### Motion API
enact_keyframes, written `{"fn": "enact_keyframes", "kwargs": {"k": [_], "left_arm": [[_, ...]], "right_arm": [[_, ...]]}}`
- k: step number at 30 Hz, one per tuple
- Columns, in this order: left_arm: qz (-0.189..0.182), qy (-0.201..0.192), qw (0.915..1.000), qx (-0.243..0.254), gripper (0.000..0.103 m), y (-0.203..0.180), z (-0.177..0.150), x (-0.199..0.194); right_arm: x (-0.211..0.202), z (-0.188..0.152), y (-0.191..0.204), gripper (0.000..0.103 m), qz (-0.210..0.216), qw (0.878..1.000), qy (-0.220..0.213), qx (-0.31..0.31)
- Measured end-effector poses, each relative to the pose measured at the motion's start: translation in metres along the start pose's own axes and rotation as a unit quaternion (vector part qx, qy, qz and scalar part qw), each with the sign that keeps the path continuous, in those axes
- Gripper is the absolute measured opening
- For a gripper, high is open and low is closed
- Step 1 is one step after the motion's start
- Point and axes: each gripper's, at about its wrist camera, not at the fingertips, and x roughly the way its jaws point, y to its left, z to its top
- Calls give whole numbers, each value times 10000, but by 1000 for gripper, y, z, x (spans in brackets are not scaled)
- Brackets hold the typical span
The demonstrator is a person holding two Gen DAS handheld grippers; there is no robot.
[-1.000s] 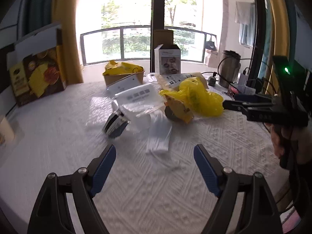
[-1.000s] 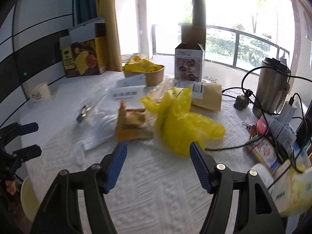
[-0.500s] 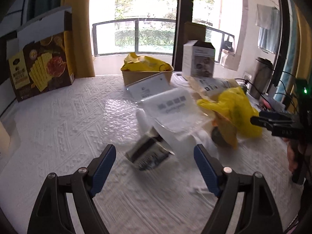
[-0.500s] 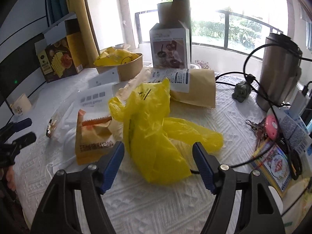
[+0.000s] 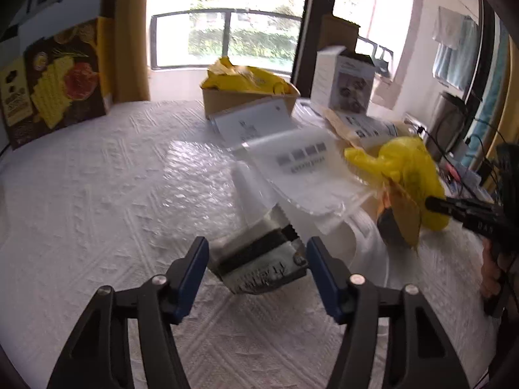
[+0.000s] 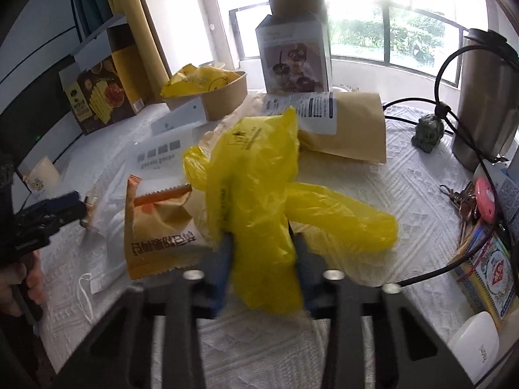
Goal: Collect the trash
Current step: 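Grasp the yellow plastic bag with the right gripper, then grasp the dark-and-white wrapper with the left gripper while the right gripper holds the yellow bag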
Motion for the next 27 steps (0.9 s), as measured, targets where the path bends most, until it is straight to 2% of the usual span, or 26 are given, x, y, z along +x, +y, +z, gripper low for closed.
{"fn": "enact_keyframes", "kwargs": {"k": [4, 7, 9, 11, 15, 17, 19, 21, 22, 23, 25, 27], "left_arm": [[-103, 103, 9999, -90, 50, 4, -3, 6], [-215, 96, 9997, -81, 31, 4, -2, 2], [-268, 107, 9996, -49, 23, 3, -2, -1], [-291, 139, 9995, -13, 8, -1, -5, -3], [-267, 129, 9996, -33, 7, -2, -8, -10], [-185, 16, 9997, -126, 7, -2, -8, -20], [-100, -168, 9998, -5, 7, -5, -6, -31], [-75, -413, 9991, 110, 13, -9, -3, -41], [-58, -435, 9990, 121, 29, -10, -1, -41], [-36, -428, 9990, 121, 59, -10, 1, -39], [1, -362, 9993, 23, 90, -5, 5, -31], [65, -243, 9997, -53, 90, 1, 8, -19]], "right_arm": [[-10, -3, 4, 10, -66, 9997, -199, -96], [-21, -6, 8, 9, -59, 9993, -322, -164], [-30, -8, 12, 9, -79, 9988, -427, -214], [-40, -8, 17, 9, -68, 9981, -554, -254], [-64, -12, 28, 9, -93, 9961, -773, -411], [-73, -15, 32, 9, -103, 9952, -842, -497], [-82, -17, 36, 9, -109, 9941, -917, -575], [-87, -18, 38, 9, -107, 9933, -971, -612], [-90, -19, 38, 9, -99, 9931, -995, -612], [-91, -20, 39, 9, -76, 9930, -1008, -610], [-92, -21, 40, 9, -31, 9929, -1019, -612], [-92, -22, 42, 9, 6, 9927, -1019, -642]]}}
